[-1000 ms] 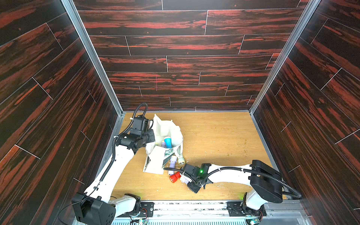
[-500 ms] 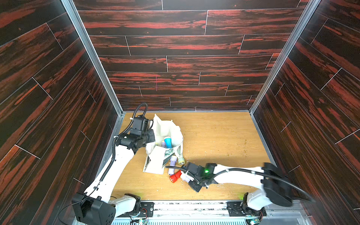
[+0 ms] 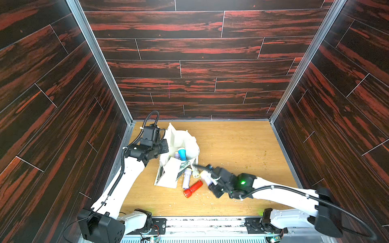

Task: Put the flashlights into the tote bags
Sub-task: Pick up the flashlight from the center of the board.

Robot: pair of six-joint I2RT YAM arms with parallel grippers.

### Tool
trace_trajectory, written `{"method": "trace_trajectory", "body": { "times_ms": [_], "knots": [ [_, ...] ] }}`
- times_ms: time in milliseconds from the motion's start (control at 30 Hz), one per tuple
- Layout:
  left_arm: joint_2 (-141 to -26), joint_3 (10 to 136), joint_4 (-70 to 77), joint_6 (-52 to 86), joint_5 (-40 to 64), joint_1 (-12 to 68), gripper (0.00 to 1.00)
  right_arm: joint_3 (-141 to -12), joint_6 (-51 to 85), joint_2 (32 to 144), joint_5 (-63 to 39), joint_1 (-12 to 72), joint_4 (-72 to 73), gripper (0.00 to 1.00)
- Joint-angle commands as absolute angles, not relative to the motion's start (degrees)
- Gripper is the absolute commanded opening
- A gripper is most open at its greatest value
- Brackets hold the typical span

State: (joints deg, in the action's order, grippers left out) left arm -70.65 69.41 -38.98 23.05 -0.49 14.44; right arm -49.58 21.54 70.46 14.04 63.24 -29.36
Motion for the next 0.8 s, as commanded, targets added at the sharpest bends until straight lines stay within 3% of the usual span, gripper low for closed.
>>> {"method": "trace_trajectory", "body": {
  "times_ms": [0, 433, 767],
  "knots": [
    [-69.08, 68.20, -37.75, 23.87, 2.90, 14.50, 0.00, -48.99, 25.46, 64.65, 16.68, 61.00, -26.75, 0.00],
    [-68.62, 65.89, -30.60, 27.06, 12.16, 14.48, 0.00, -54.73, 30.08, 62.96, 20.81, 57.01, -25.54, 0.00],
    [-68.91, 65.40, -28.97, 27.28, 15.97, 14.46, 0.00, -64.34, 28.22, 73.82, 4.67, 52.16, -16.38, 0.00]
  ]
}}
